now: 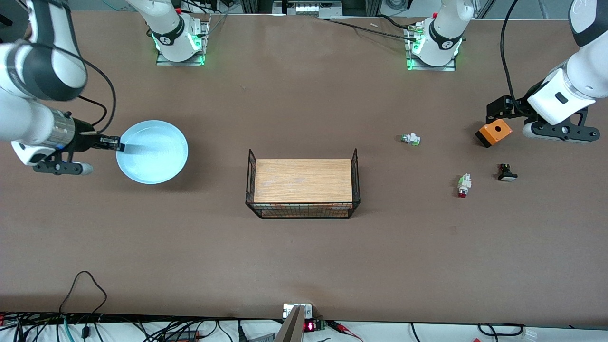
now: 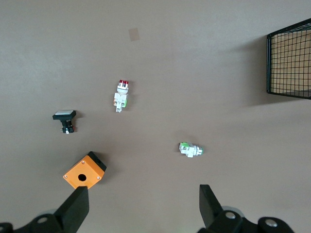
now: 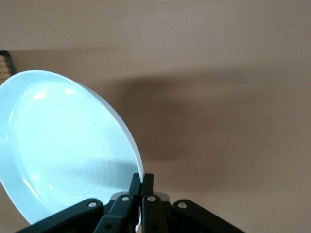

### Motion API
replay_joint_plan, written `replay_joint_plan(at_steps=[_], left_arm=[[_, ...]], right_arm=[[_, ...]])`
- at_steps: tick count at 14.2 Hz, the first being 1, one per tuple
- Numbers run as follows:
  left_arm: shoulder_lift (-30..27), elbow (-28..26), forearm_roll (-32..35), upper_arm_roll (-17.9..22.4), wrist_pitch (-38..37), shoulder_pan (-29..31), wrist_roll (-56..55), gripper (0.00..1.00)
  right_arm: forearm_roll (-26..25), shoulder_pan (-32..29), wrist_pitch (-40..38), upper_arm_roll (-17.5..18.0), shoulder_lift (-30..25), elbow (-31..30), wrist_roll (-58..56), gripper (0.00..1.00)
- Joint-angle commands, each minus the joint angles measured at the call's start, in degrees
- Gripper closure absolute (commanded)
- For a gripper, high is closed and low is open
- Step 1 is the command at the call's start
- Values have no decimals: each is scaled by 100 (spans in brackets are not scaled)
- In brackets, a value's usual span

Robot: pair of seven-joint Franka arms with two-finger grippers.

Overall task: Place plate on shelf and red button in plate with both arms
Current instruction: 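Carry the blue plate with the right gripper onto the wooden tray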

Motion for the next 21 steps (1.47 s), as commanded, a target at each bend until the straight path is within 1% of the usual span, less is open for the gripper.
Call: replay_joint_plan(at_steps=[1, 3, 6, 8, 9, 11, 13, 15, 19, 21], left_arm=[[-32, 88, -10, -16, -100, -23, -33, 0], [-32, 88, -10, -16, -100, -23, -33, 0], [-32, 88, -10, -16, -100, -23, -24, 0], [-32, 88, -18, -16, -100, -23, -24, 0], [-32, 88, -18, -16, -100, -23, -24, 0], [-32, 88, -18, -16, -109, -23, -32, 0], [-32, 88, -18, -16, -109, -23, -24, 0], [-24, 88, -10, -16, -74, -23, -32, 0], [-6, 88, -18, -7, -83, -23, -24, 0], [-6, 79, -10, -7, -83, -23, -15, 0]], right_arm=[[447, 325, -579, 80, 60, 664, 1125, 100], [747, 641, -879, 81, 60, 990, 2091, 100], [880, 1256, -871, 81, 86, 1263, 3507, 100], [906, 1686, -801, 81, 156, 1351, 4385, 100], [1019, 1941, -705, 81, 243, 1386, 4938, 100], [1073, 2433, -346, 81, 358, 1448, 5827, 100], [1047, 2821, -11, 81, 437, 1396, 6208, 100], [1047, 2954, 209, 81, 560, 1396, 6525, 100], [1064, 3226, 1017, 81, 973, 1387, 6807, 100], [1064, 3349, 1185, 81, 1096, 1352, 6825, 100]])
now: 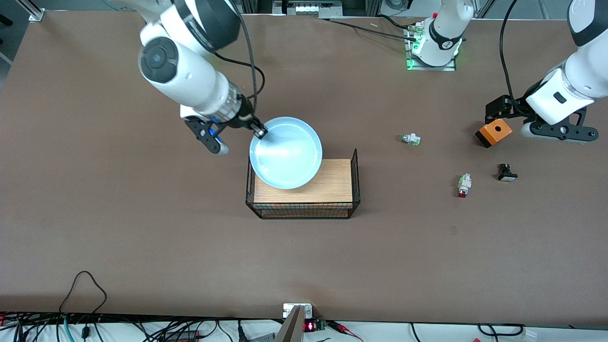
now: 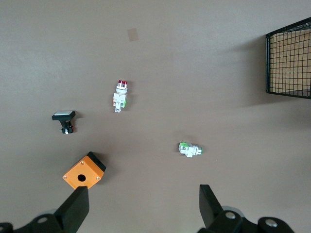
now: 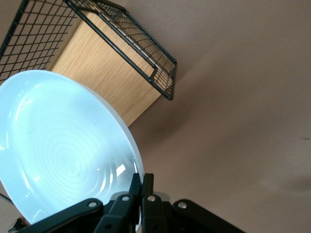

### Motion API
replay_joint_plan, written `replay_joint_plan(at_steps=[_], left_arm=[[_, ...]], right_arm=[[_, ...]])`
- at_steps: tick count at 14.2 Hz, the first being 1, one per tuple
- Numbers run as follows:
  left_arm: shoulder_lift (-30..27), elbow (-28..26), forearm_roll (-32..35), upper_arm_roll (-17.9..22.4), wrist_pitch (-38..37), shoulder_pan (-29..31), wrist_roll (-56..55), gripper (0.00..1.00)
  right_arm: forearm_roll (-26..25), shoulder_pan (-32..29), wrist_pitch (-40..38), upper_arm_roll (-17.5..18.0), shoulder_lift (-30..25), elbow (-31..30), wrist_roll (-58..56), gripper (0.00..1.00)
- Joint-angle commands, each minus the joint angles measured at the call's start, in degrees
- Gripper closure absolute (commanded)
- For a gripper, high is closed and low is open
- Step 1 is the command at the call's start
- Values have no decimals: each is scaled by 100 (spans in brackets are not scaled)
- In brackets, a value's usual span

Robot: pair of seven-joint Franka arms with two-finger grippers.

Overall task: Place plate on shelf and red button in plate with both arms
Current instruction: 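Carry the blue plate with the right gripper onto the wooden tray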

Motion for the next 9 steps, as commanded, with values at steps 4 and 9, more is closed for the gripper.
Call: replay_joint_plan(at_steps=[4, 9], left_arm=[[-6, 77, -18, 15, -109, -20, 21, 0], [-6, 77, -18, 23, -118, -20, 12, 0]], right_arm=[[21, 209, 423, -82, 225, -173, 205, 100], [-14, 262, 1258, -82, 287, -709, 39, 100]])
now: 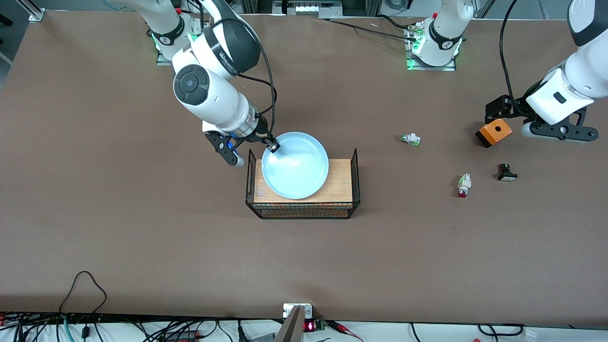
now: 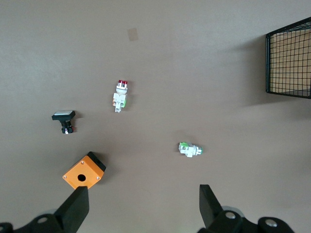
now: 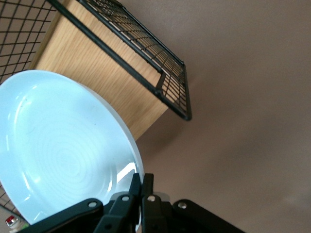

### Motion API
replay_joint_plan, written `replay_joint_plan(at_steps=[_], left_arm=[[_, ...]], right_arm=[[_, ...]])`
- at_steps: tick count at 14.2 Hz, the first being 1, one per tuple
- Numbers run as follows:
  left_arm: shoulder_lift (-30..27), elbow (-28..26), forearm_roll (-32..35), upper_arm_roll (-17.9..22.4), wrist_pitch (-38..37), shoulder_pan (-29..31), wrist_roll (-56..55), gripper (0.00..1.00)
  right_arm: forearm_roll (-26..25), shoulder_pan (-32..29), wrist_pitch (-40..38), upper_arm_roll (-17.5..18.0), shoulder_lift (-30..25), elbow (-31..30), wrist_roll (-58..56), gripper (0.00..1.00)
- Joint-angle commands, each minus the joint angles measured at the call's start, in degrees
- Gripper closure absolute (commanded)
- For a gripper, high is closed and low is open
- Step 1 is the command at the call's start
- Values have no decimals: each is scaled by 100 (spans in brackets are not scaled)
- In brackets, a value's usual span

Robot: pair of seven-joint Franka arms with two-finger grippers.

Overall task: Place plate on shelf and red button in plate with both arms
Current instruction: 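Lower the plate onto the tray and open the right gripper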

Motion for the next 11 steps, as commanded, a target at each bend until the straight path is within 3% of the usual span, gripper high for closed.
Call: replay_joint_plan(at_steps=[1, 9, 10, 11], left_arm=[[-6, 77, -18, 23, -115, -20, 12, 0], [3, 77, -10, 32, -115, -20, 3, 0], [3, 77, -10, 24, -115, -20, -6, 0], [3, 77, -18, 32, -115, -20, 3, 0]], right_arm=[[-10, 96, 363, -58, -47, -266, -109, 100], [-1, 96, 522, -75, 129, -267, -233, 100], [16, 96, 522, -75, 164, -267, -224, 94], [25, 79, 505, -84, 164, -267, -241, 42]])
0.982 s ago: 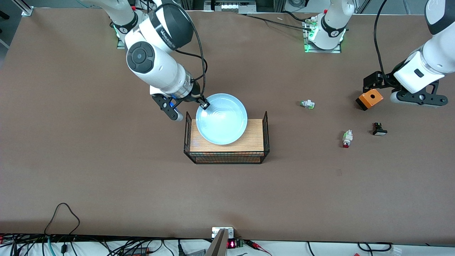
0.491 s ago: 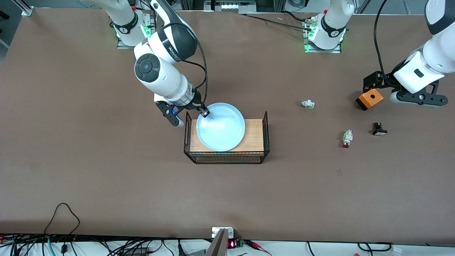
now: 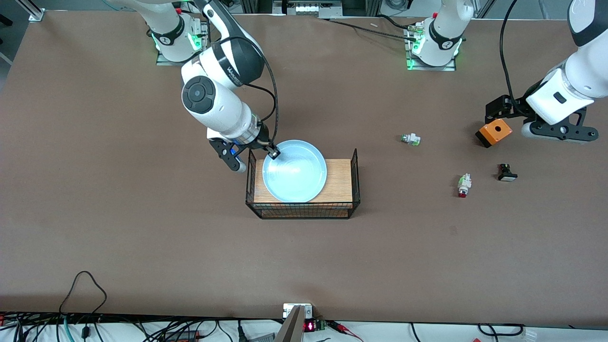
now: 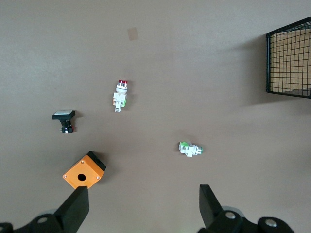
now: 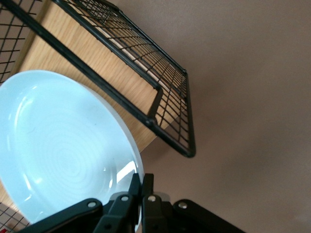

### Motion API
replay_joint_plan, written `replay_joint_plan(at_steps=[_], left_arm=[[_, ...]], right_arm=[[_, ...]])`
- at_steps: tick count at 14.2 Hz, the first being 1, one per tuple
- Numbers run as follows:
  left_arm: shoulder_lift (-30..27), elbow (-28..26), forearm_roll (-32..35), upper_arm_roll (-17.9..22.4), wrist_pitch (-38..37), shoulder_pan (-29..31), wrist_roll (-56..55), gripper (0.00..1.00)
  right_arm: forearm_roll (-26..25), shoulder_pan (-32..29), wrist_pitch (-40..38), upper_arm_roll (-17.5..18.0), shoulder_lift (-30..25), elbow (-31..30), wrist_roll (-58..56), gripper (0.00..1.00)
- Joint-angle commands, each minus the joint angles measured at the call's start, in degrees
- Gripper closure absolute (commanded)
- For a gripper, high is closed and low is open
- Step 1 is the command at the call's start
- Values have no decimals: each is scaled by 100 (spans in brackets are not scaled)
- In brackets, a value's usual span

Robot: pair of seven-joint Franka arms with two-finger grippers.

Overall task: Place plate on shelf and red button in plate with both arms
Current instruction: 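Lower the plate onto the tray and open the right gripper, then withdraw the right gripper while the left gripper reaches the red button, then grasp the red-capped button with the left gripper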

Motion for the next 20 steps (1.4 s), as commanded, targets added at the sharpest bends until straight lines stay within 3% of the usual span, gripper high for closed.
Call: replay_joint_plan(at_steps=[1, 6, 8, 10, 16, 20], left_arm=[[2, 77, -10, 30, -104, -21, 3, 0], [159, 42, -10, 47, -122, -3, -6, 0], [649, 24, 165, 82, -96, 58, 55, 0], [1274, 24, 849, 56, 53, 50, 64, 0], [2576, -317, 922, 73, 2466, 330, 696, 0], [2797, -1143, 931, 65, 3892, 507, 934, 0]], right_arm=[[-9, 56, 96, -78, 10, -30, -107, 0], [-9, -5, 9, -113, -322, 110, -396, 0], [-367, -93, -236, -200, -691, 154, -588, 0], [-912, -277, -745, -201, -938, 251, -1595, 0], [-2082, -1269, -1757, -210, -1483, 251, -4453, 0], [-2391, -2060, -1899, -210, -1589, 260, -5798, 0]])
